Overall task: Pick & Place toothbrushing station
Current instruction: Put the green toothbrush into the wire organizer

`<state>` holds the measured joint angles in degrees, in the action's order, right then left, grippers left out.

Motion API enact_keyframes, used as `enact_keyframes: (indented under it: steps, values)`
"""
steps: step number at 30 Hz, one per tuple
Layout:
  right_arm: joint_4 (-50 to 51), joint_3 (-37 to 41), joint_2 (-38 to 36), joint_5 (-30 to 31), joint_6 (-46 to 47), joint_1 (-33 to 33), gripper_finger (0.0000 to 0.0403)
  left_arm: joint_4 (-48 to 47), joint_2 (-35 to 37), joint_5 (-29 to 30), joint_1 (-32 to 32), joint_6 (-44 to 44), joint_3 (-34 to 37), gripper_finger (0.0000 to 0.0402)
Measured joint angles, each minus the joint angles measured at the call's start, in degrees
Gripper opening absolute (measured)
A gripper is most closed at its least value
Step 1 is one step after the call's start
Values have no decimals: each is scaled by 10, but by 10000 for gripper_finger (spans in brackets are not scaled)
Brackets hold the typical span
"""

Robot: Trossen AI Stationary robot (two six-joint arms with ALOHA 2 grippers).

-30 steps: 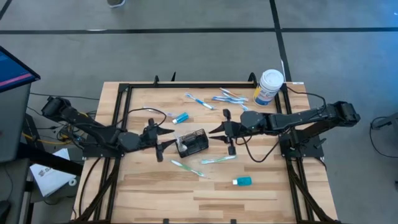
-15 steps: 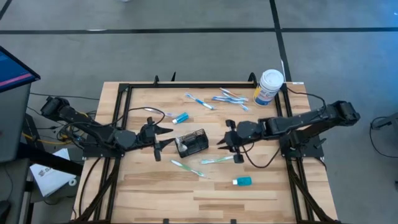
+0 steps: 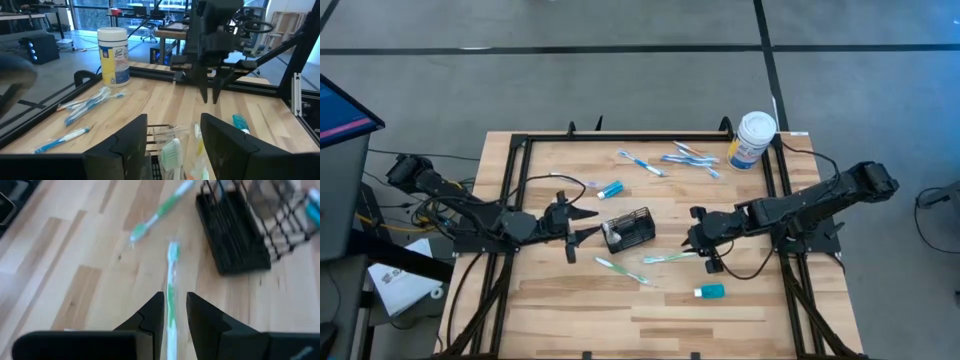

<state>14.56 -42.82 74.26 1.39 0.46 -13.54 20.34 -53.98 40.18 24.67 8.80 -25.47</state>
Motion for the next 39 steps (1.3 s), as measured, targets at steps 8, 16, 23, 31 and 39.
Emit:
enact_keyframes:
  steps: [8, 16, 23, 31, 39]
  values:
    - [-3, 40, 0, 1, 11, 3, 73, 5, 0, 0, 1, 0, 0, 177]
    - [-11, 63, 1, 1, 13, 3, 79, 8, 0, 0, 1, 0, 0, 177]
    - [-22, 79, 1, 4, 26, 5, 112, 8, 0, 0, 1, 0, 0, 177]
    - [-29, 78, 40, 4, 28, 5, 137, 8, 0, 0, 1, 0, 0, 177]
    - [-50, 78, 110, 3, 27, 5, 157, 9, 0, 0, 1, 0, 0, 177]
